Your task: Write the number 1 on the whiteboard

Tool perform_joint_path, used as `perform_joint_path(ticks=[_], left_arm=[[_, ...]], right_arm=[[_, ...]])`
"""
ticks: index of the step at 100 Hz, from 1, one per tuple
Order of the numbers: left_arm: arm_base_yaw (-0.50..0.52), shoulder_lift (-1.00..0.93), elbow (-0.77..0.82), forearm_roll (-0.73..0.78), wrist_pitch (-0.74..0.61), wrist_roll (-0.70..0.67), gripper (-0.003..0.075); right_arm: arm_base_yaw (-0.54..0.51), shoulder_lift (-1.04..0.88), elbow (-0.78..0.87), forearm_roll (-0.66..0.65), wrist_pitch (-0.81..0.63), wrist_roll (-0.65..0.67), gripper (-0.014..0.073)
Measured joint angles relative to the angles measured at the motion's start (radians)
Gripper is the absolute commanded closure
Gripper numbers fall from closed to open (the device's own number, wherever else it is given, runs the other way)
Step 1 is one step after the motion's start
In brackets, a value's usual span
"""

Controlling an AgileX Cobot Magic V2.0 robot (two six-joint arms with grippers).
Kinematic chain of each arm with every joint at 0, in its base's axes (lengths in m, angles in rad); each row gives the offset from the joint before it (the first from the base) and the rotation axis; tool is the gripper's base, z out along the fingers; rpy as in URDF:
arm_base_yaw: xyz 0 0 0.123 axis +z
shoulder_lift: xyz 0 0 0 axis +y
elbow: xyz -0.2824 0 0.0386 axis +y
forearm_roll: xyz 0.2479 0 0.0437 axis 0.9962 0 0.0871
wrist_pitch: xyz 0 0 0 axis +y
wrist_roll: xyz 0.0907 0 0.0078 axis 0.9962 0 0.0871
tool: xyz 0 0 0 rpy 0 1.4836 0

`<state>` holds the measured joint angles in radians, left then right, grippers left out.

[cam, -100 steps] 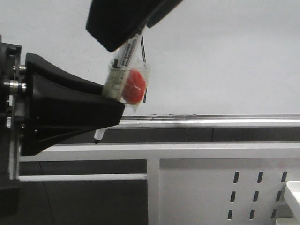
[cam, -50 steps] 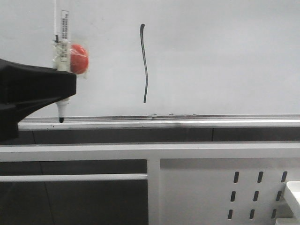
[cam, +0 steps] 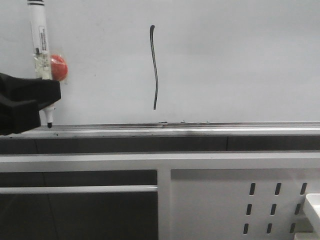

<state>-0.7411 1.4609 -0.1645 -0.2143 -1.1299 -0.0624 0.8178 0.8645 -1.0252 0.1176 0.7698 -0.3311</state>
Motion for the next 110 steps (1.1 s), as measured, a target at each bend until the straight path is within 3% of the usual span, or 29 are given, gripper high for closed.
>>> perform_joint_path(ticks=[39, 110], left_arm=[[0.0, 0.04, -0.06, -0.097, 0.0, -0.029, 0.074], [-0.003, 0.109, -0.095, -0.093, -0.037, -0.029, 0.074]], right_arm=[[0.0, 0.0, 0.001, -0.006, -0.039, 0.0, 0.0663], [0.0, 0.0, 0.001, -0.013, -0.038, 0.0, 0.0663]])
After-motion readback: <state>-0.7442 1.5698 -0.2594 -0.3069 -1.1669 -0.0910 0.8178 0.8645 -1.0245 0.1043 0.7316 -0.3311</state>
